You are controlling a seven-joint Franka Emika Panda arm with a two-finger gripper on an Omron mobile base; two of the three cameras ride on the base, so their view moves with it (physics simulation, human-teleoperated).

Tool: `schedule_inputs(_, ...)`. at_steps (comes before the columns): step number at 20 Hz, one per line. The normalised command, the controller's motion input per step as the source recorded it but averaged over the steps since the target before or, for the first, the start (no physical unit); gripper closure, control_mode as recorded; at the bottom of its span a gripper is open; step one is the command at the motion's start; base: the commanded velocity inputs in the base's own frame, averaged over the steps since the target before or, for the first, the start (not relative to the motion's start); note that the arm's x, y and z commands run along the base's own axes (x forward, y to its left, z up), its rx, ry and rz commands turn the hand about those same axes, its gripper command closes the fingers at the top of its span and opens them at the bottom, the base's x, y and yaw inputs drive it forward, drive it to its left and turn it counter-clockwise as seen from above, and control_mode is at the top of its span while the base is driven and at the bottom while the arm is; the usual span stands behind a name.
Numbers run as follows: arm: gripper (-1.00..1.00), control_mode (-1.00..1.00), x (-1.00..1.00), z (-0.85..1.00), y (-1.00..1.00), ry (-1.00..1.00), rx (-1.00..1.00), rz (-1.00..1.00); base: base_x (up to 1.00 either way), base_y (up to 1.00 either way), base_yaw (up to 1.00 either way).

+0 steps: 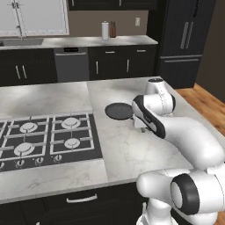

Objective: Place both pans onto different burners. Then place the lime and the chicken drumstick on different pans.

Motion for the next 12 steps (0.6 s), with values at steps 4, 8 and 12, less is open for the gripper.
schedule_inputs(4,-1.00,-1.00,0.45,0.00,-0.09,0.04,0.00,0.03,0.00,0.00,0.00)
schedule_inputs(8,-1.00,-1.00,0.39,0.00,-0.08,0.03,0.00,0.03,0.00,0.00,0.00)
schedule_inputs(12,-1.00,-1.00,0.37,0.00,-0.03,0.03,0.00,0.03,0.00,0.00,0.00)
